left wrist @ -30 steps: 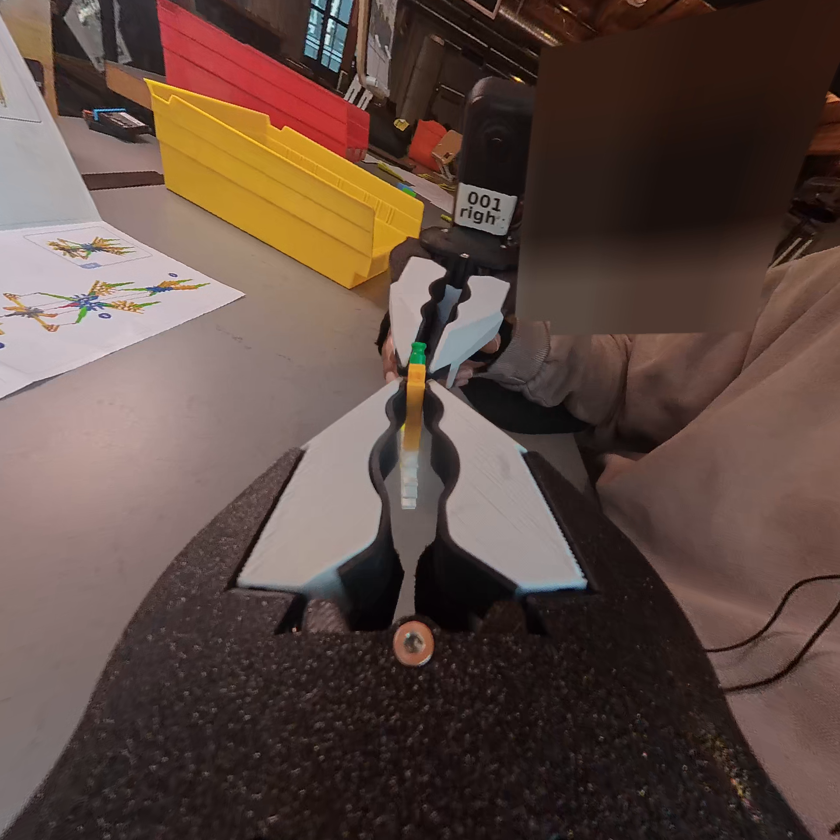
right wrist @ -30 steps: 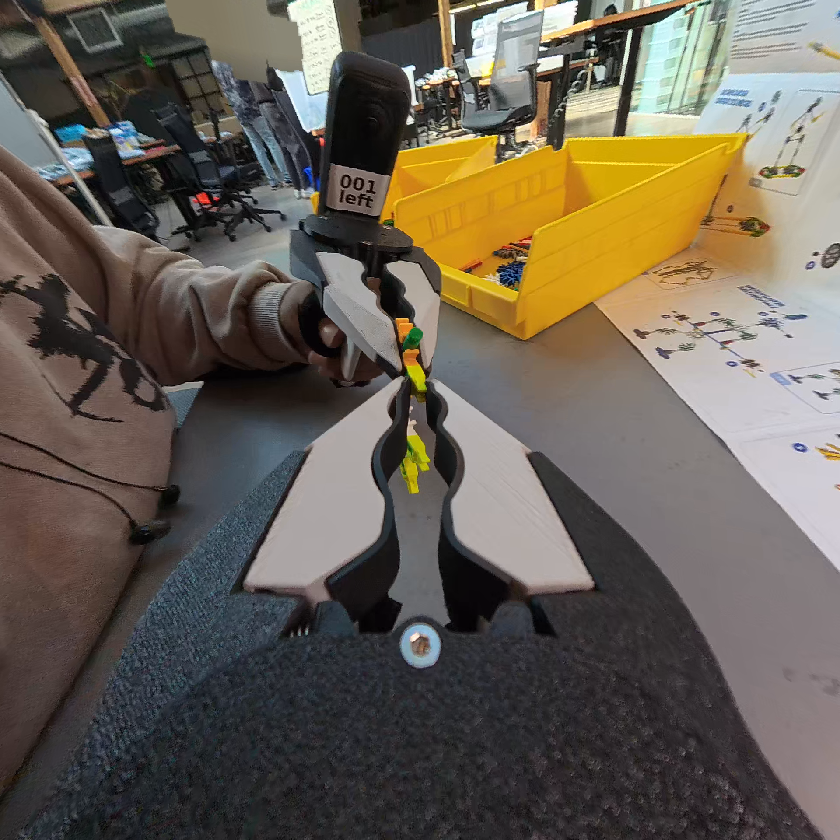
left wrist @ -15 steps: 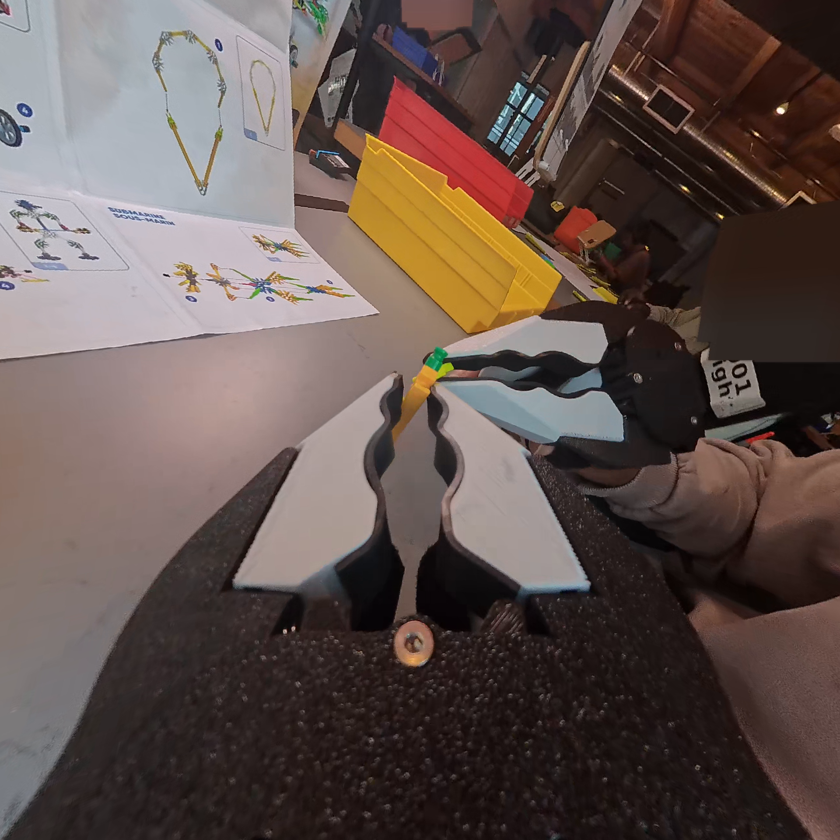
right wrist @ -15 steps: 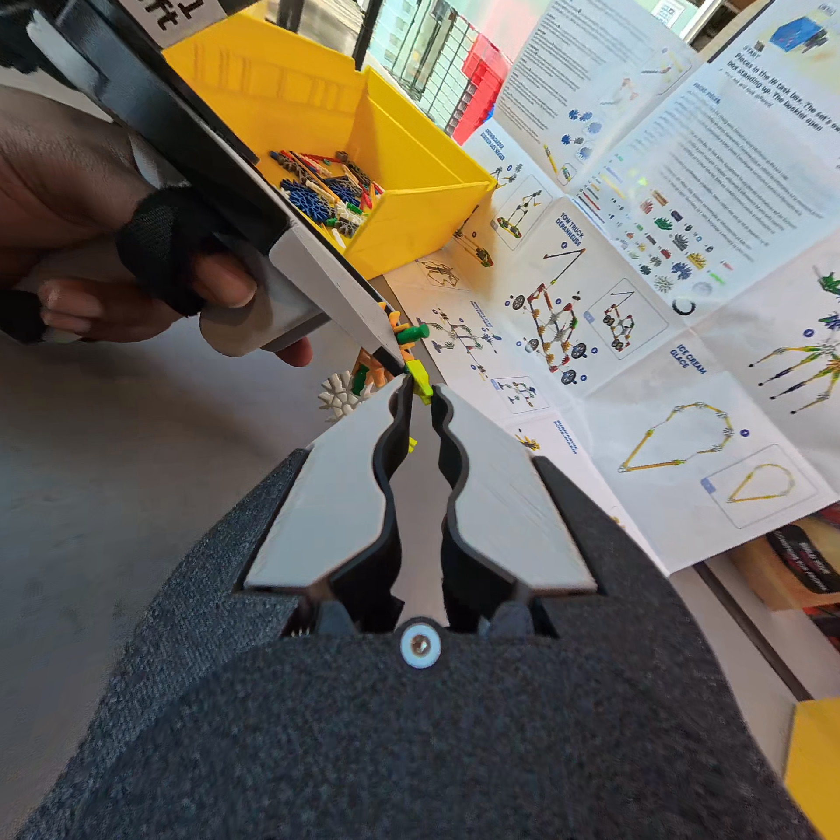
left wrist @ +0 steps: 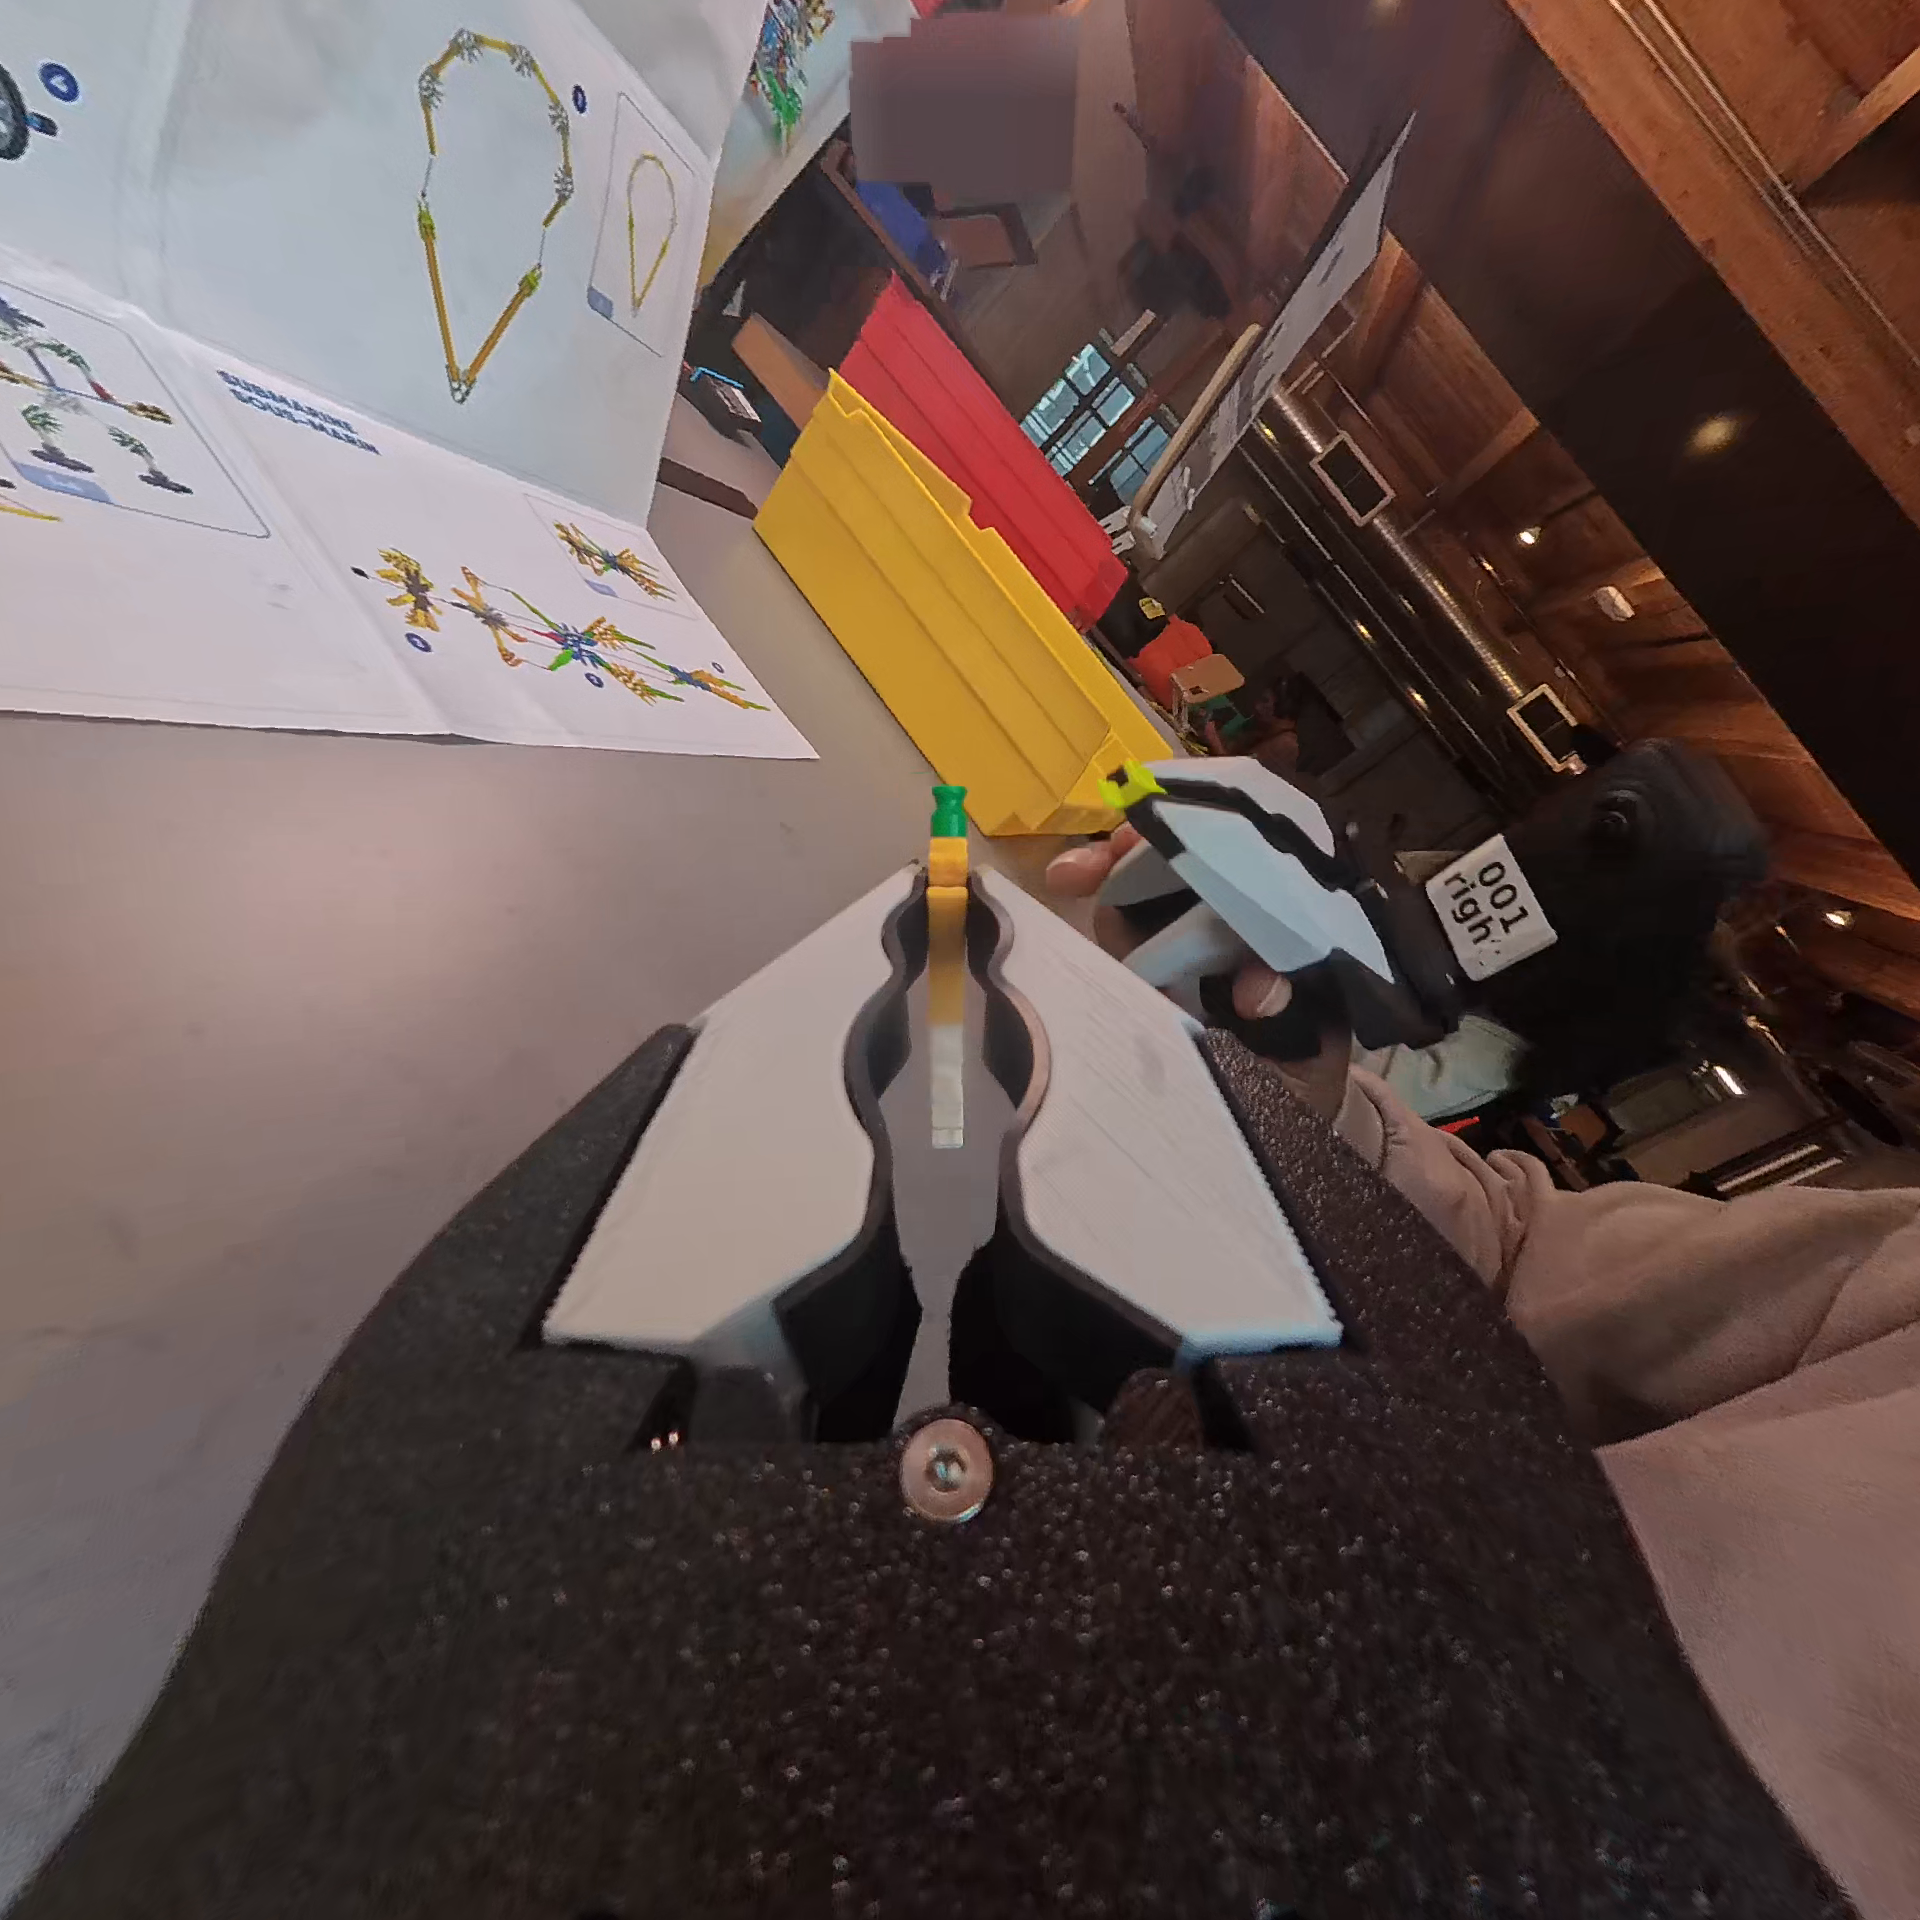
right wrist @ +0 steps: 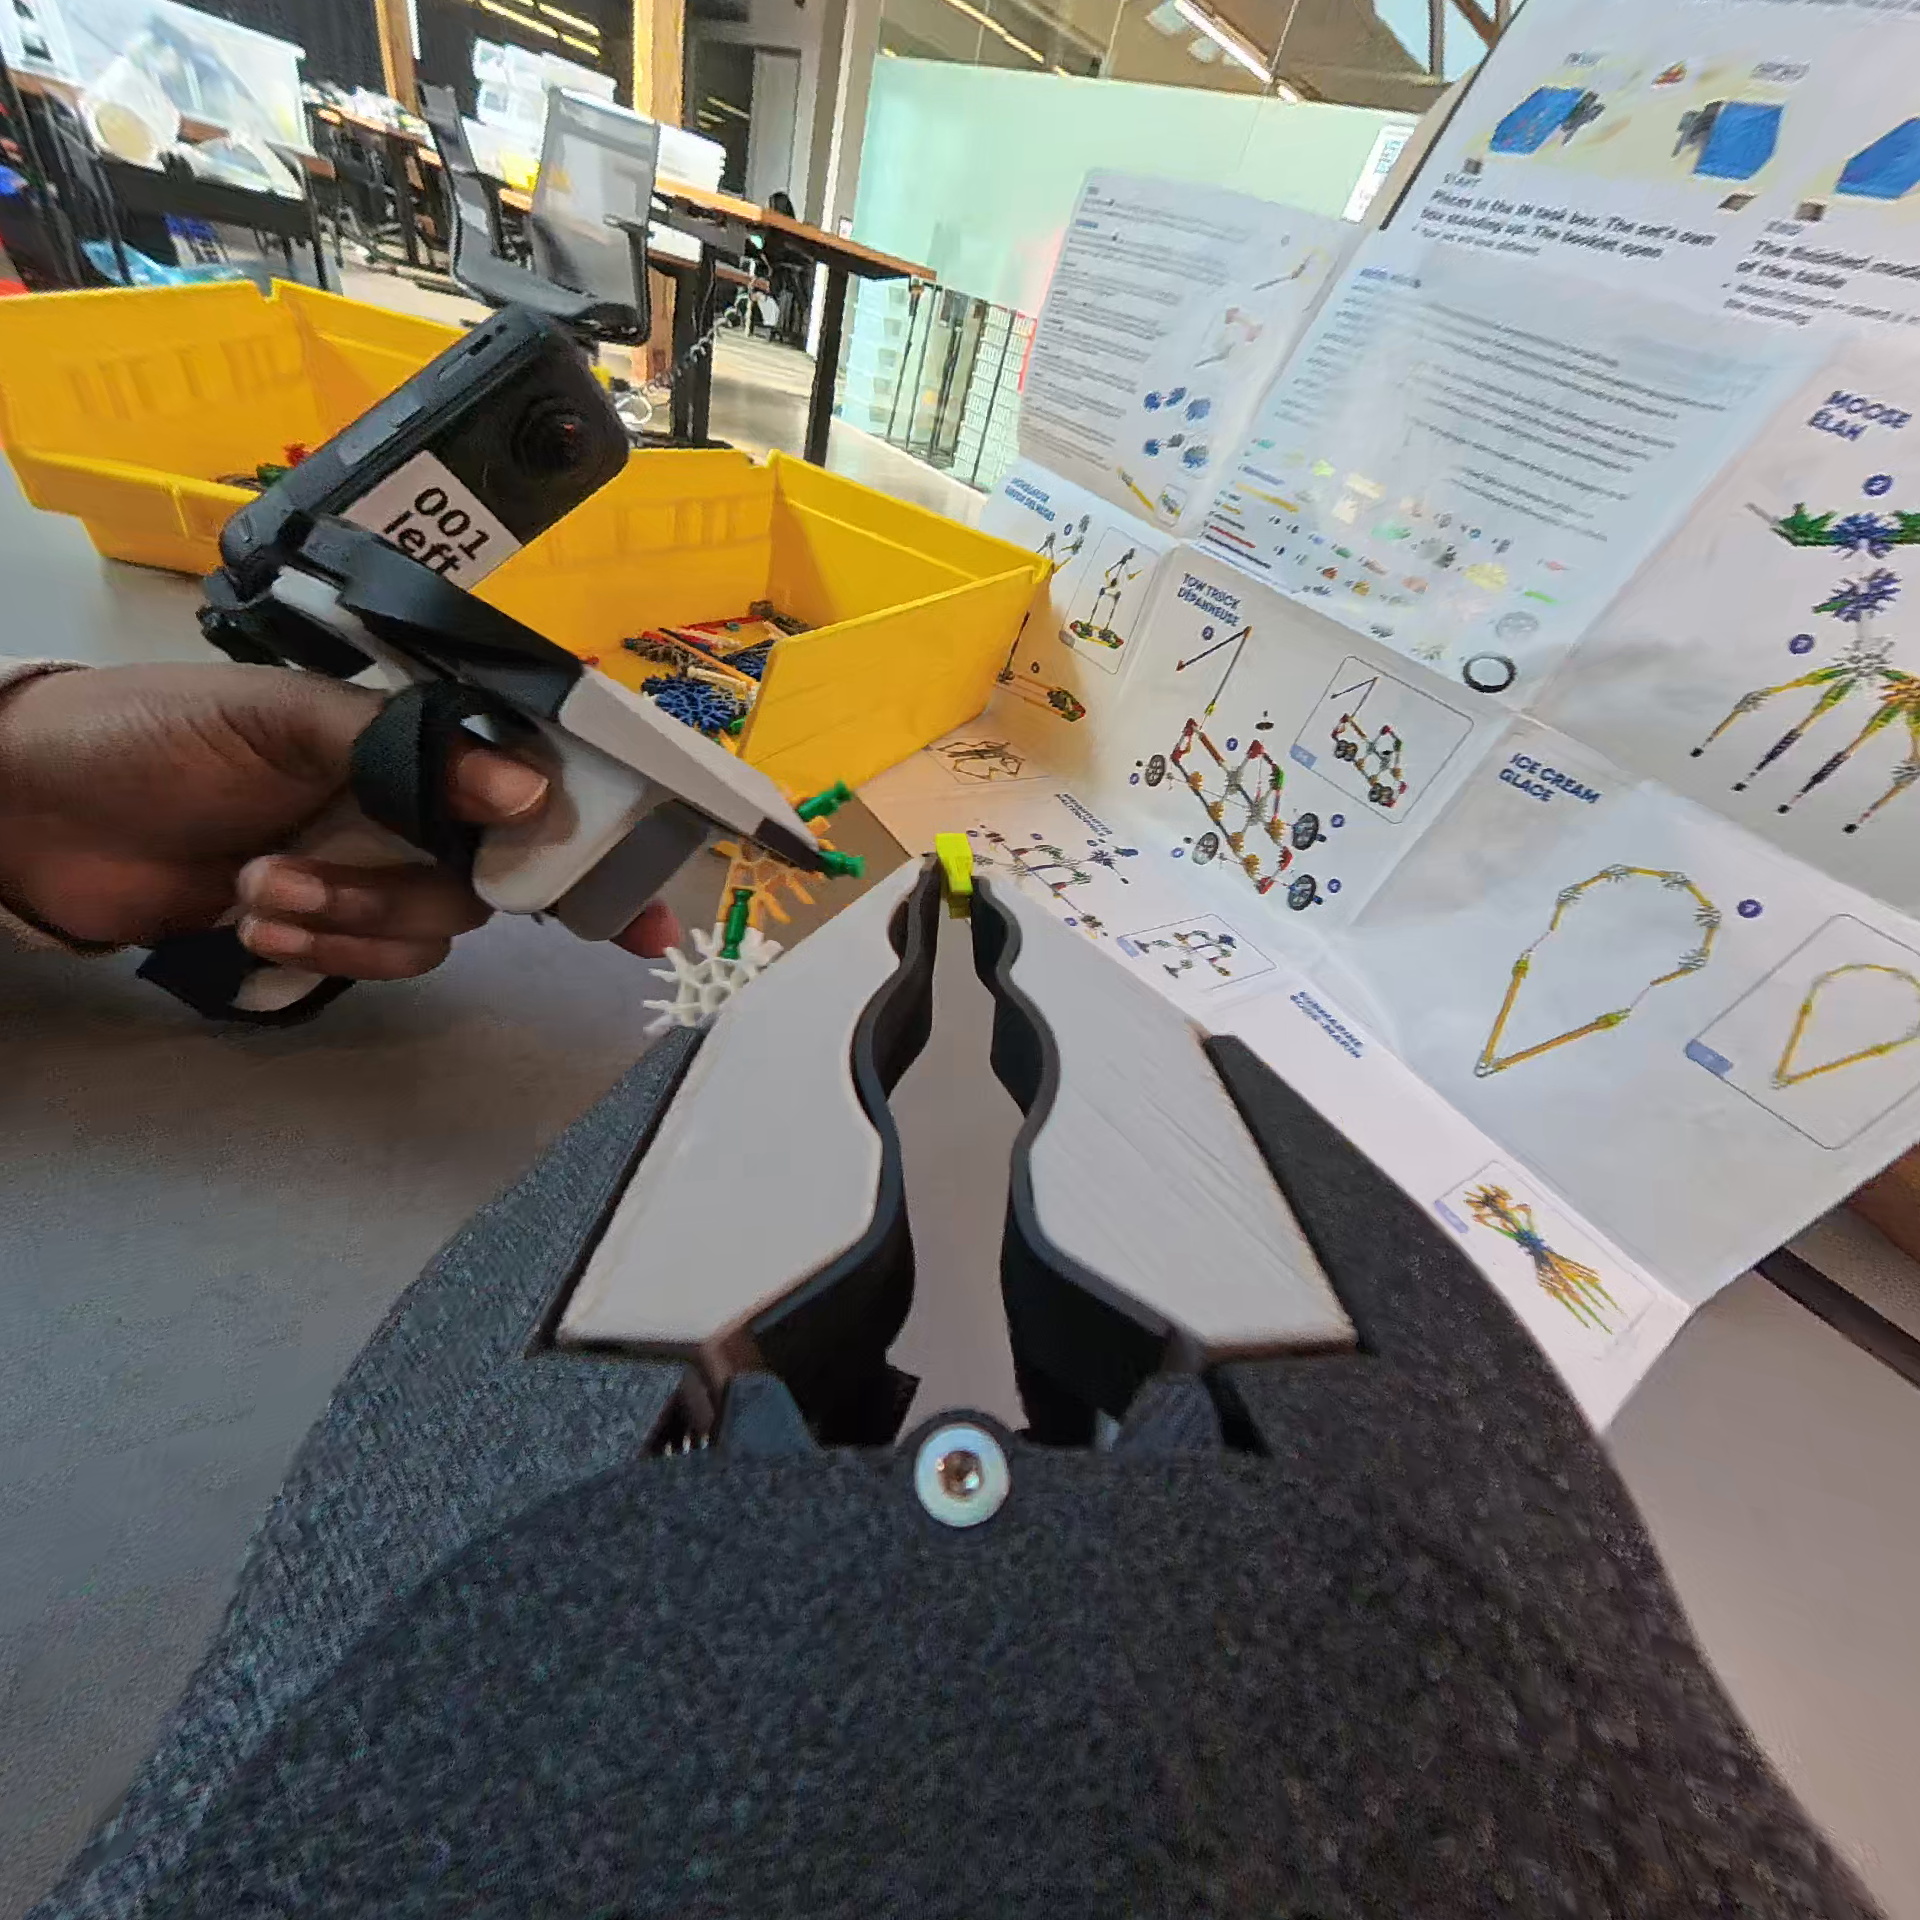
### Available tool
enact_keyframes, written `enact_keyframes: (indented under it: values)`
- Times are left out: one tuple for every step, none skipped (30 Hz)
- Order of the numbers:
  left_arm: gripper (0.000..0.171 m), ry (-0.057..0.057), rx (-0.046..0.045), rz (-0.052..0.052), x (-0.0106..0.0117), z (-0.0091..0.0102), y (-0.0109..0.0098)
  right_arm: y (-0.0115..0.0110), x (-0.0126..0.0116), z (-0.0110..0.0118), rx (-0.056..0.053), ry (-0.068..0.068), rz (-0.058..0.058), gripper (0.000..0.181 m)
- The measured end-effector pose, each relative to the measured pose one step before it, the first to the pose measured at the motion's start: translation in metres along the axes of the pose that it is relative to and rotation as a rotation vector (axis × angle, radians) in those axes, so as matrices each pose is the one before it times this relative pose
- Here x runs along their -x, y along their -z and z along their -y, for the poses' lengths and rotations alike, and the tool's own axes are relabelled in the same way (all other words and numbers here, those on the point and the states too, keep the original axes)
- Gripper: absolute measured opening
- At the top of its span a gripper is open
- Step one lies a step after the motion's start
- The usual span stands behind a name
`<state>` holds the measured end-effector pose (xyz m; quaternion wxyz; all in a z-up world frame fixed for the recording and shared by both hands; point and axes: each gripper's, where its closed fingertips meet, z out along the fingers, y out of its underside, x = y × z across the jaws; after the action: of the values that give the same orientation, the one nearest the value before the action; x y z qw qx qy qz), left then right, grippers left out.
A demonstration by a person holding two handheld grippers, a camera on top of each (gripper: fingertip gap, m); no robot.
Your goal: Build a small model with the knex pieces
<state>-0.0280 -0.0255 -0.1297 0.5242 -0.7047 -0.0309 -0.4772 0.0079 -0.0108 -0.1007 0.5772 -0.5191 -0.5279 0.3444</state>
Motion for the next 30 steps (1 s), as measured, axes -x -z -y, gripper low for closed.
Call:
enact_keyframes:
  values:
    - [0.005, 0.0009, -0.01325, -0.0440, -0.00692, 0.00161, 0.00049, 0.00554, -0.01462, 0.00187, -0.0062, 0.0197, -0.0503, 0.004]
    - [0.005, 0.0014, -0.00815, -0.0444, -0.00704, 0.00175, 0.00039, 0.00641, -0.01786, 0.00298, -0.0099, 0.0308, -0.0603, 0.004]
    - [0.005, -0.0007, -0.00350, -0.0357, -0.00553, 0.00151, 0.00030, 0.00716, -0.02219, 0.00306, -0.0075, 0.0318, -0.0729, 0.004]
    - [0.005, -0.0050, -0.00814, -0.0242, -0.00374, 0.00218, 0.00068, 0.00758, -0.02695, 0.00235, -0.0036, 0.0307, -0.0887, 0.005]
    - [0.005, -0.0054, -0.00777, -0.0251, -0.00375, 0.00213, 0.00076, 0.00719, -0.03007, 0.00007, 0.0035, 0.0296, -0.0942, 0.005]
    - [0.005, -0.0014, -0.00394, -0.0285, -0.00407, 0.00155, 0.00065, 0.00629, -0.03231, -0.00485, 0.0221, 0.0299, -0.0996, 0.005]
    - [0.005, 0.0012, -0.00332, -0.0218, -0.00314, 0.00117, 0.00037, 0.00521, -0.03354, -0.00973, 0.0349, 0.0287, -0.1042, 0.005]
    - [0.005, 0.0011, -0.00265, -0.0123, -0.00192, 0.00079, 0.00026, 0.00328, -0.03247, -0.01456, 0.0453, 0.0223, -0.0990, 0.005]
    - [0.005, 0.0009, 0.00101, -0.0080, -0.00129, -0.00013, -0.00002, 0.00060, -0.02869, -0.02007, 0.0648, 0.0138, -0.0800, 0.005]
    - [0.005, 0.0009, 0.00496, -0.0099, -0.00159, -0.00090, -0.00037, -0.00189, -0.02438, -0.02384, 0.0806, 0.0000, -0.0635, 0.005]
    - [0.005, 0.0005, 0.00596, -0.0112, -0.00190, -0.00134, -0.00080, -0.00396, -0.01842, -0.02326, 0.0773, -0.0085, -0.0399, 0.005]
    - [0.005, -0.0001, 0.00544, -0.0087, -0.00169, -0.00134, -0.00095, -0.00464, -0.01435, -0.01990, 0.0620, -0.0137, -0.0300, 0.006]
    - [0.005, -0.0006, 0.00702, -0.0063, -0.00125, -0.00159, -0.00113, -0.00443, -0.01264, -0.01456, 0.0378, -0.0152, -0.0340, 0.013]
    - [0.005, -0.0010, 0.00797, -0.0044, -0.00088, -0.00166, -0.00113, -0.00326, -0.00996, -0.00875, 0.0207, -0.0144, -0.0289, 0.025]
    - [0.005, -0.0012, 0.00618, -0.0031, -0.00071, -0.00143, -0.00083, -0.00076, -0.00607, -0.00118, -0.0031, -0.0185, -0.0141, 0.035]
    - [0.005, -0.0002, 0.00443, -0.0040, -0.00079, -0.00113, -0.00065, 0.00239, -0.00082, 0.00648, -0.0310, -0.0268, 0.0062, 0.039]
    - [0.005, -0.0002, 0.00302, -0.0042, -0.00089, -0.00085, -0.00026, 0.00482, 0.00726, 0.01324, -0.0582, -0.0288, 0.0440, 0.040]
    - [0.005, -0.0010, 0.00159, -0.0017, -0.00047, -0.00040, -0.00002, 0.00546, 0.01408, 0.01547, -0.0616, -0.0224, 0.0691, 0.040]
    - [0.005, -0.0014, 0.00140, 0.0001, -0.00016, -0.00032, 0.00004, 0.00424, 0.01689, 0.01430, -0.0498, -0.0174, 0.0684, 0.040]
    - [0.005, -0.0013, 0.00142, -0.0012, -0.00032, -0.00027, 0.00012, 0.00353, 0.02495, 0.01398, -0.0476, -0.0248, 0.1088, 0.039]
    - [0.005, -0.0017, 0.00094, -0.0039, -0.00070, -0.00002, -0.00015, 0.00209, 0.03510, 0.01196, -0.0362, -0.0427, 0.1661, 0.035]
    - [0.005, -0.0030, 0.00136, -0.0054, -0.00105, -0.00021, -0.00032, -0.00155, 0.03764, 0.00793, -0.0188, -0.0704, 0.1736, 0.034]
    - [0.005, -0.0047, 0.00280, -0.0049, -0.00096, -0.00057, -0.00045, -0.00558, 0.03920, 0.00382, -0.0098, -0.0891, 0.1805, 0.034]
    - [0.005, -0.0059, 0.00441, -0.0035, -0.00086, -0.00075, -0.00054, -0.00936, 0.04043, -0.00217, 0.0066, -0.0928, 0.1903, 0.034]
    - [0.005, -0.0062, 0.00536, -0.0031, -0.00085, -0.00109, -0.00055, -0.01349, 0.03422, -0.00844, 0.0311, -0.0927, 0.1620, 0.035]
    - [0.005, -0.0057, 0.00482, -0.0038, -0.00113, -0.00110, -0.00048, -0.01534, 0.02803, -0.01110, 0.0384, -0.0726, 0.1386, 0.036]
    - [0.005, -0.0047, 0.00307, -0.0043, -0.00127, -0.00061, -0.00026, -0.01491, 0.02418, -0.01069, 0.0328, -0.0457, 0.1250, 0.036]
    - [0.005, -0.0050, 0.00126, -0.0052, -0.00138, -0.00023, 0.00004, -0.01404, 0.01565, -0.00992, 0.0303, -0.0248, 0.0795, 0.035]
    - [0.005, -0.0063, -0.00017, -0.0055, -0.00153, 0.00014, 0.00017, -0.01179, 0.00871, -0.00978, 0.0363, -0.0053, 0.0422, 0.033]
    - [0.005, -0.0064, -0.00022, -0.0035, -0.00125, 0.00021, 0.00037, -0.00893, 0.00603, -0.00825, 0.0345, 0.0086, 0.0294, 0.026]
